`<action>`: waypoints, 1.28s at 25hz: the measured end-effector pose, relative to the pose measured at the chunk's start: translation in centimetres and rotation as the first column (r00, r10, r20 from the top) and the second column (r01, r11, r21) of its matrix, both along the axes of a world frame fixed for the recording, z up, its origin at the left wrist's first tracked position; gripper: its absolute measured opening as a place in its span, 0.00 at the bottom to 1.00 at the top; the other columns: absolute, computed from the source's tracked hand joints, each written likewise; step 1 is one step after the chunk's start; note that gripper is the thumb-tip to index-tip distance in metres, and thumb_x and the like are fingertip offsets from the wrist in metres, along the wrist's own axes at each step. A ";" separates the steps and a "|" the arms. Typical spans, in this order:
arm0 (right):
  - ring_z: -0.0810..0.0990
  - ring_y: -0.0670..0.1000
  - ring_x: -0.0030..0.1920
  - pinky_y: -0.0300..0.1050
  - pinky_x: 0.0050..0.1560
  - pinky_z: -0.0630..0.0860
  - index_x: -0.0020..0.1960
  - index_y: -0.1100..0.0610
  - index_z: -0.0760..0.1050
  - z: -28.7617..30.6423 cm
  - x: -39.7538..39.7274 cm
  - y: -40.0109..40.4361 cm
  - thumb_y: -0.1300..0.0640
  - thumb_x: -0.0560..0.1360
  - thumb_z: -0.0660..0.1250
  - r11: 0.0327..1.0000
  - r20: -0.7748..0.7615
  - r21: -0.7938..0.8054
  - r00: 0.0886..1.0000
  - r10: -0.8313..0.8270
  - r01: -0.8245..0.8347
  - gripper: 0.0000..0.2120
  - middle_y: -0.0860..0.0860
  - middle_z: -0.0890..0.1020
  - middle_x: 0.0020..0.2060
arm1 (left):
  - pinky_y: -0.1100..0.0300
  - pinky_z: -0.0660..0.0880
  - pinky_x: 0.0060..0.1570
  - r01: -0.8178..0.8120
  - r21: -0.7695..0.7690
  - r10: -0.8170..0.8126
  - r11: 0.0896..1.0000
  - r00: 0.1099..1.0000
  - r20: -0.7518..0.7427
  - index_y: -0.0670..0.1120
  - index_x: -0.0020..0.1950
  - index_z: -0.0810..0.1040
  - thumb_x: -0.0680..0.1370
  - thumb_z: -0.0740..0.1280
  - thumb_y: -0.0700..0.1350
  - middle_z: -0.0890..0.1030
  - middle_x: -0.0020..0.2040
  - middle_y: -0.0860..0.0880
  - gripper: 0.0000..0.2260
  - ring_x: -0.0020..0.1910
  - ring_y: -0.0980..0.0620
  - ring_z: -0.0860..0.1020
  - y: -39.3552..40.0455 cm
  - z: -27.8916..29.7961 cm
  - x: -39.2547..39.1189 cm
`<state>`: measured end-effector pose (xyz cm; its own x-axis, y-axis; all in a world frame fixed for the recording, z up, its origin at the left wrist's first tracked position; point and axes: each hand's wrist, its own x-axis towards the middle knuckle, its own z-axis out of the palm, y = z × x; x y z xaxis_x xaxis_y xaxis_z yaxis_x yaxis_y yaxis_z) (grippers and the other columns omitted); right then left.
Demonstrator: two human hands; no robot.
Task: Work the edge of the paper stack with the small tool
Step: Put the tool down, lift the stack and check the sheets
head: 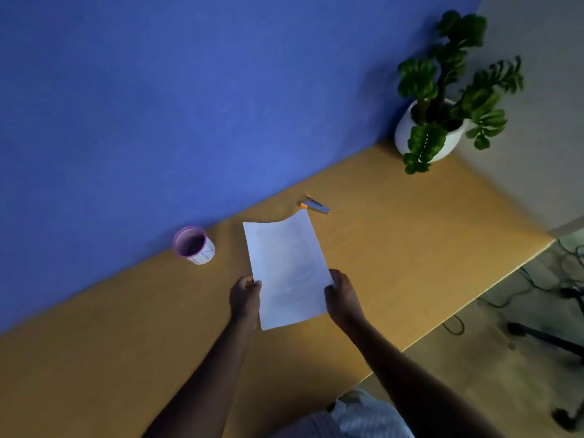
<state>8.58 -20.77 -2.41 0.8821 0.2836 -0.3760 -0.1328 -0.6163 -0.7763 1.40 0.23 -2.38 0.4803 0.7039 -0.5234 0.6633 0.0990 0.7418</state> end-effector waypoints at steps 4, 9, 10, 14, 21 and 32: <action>0.77 0.61 0.65 0.53 0.57 0.80 0.80 0.53 0.61 -0.5 1.8 1.2 0.66 0.79 0.56 0.983 -0.020 -0.108 0.989 0.147 -0.149 0.30 0.57 0.73 0.72 | 0.49 0.77 0.54 0.055 0.068 -0.047 0.996 0.992 -0.116 0.37 0.63 0.81 0.80 0.67 0.40 0.84 0.58 0.39 0.13 0.56 0.38 0.81 1.3 -1.2 1.3; 0.77 0.63 0.66 0.60 0.63 0.80 0.84 0.55 0.52 -2.0 2.6 2.0 0.67 0.81 0.56 0.902 0.006 -0.256 0.933 0.359 -0.346 0.33 0.59 0.71 0.72 | 0.46 0.78 0.60 0.150 0.142 -0.123 0.978 0.975 -0.185 0.40 0.71 0.73 0.79 0.65 0.36 0.81 0.65 0.40 0.20 0.62 0.37 0.80 1.3 -1.9 1.0; 0.76 0.64 0.67 0.60 0.64 0.79 0.84 0.57 0.52 -2.2 2.9 2.2 0.68 0.81 0.57 0.885 0.013 -0.282 0.921 0.389 -0.369 0.33 0.60 0.71 0.72 | 0.45 0.77 0.63 0.168 0.170 -0.135 0.971 0.973 -0.189 0.42 0.75 0.70 0.78 0.65 0.34 0.79 0.68 0.41 0.25 0.65 0.37 0.78 1.2 -1.9 0.9; 0.75 0.62 0.63 0.55 0.57 0.81 0.82 0.61 0.57 -3.0 3.6 2.9 0.71 0.78 0.62 0.850 0.045 -0.328 0.892 0.449 -0.412 0.34 0.60 0.71 0.67 | 0.46 0.74 0.68 0.353 0.279 -0.257 0.893 0.909 -0.328 0.43 0.83 0.57 0.78 0.71 0.36 0.71 0.74 0.39 0.37 0.71 0.38 0.73 1.1 -2.3 0.4; 0.72 0.57 0.67 0.49 0.56 0.83 0.84 0.61 0.52 -3.9 4.0 3.1 0.67 0.80 0.65 0.749 0.038 -0.439 0.823 0.567 -0.496 0.37 0.57 0.65 0.73 | 0.50 0.71 0.71 0.554 0.327 -0.374 0.766 0.797 -0.475 0.40 0.82 0.57 0.81 0.71 0.43 0.63 0.77 0.38 0.35 0.74 0.39 0.68 1.5 -3.2 0.0; 0.77 0.53 0.63 0.41 0.53 0.83 0.81 0.59 0.60 -3.4 4.2 2.8 0.57 0.82 0.68 0.764 0.148 -0.467 0.812 0.564 -0.446 0.31 0.55 0.72 0.71 | 0.49 0.78 0.63 0.681 0.416 -0.398 0.602 0.709 -0.583 0.44 0.81 0.62 0.81 0.69 0.52 0.69 0.75 0.41 0.32 0.69 0.42 0.73 1.5 -2.4 -0.5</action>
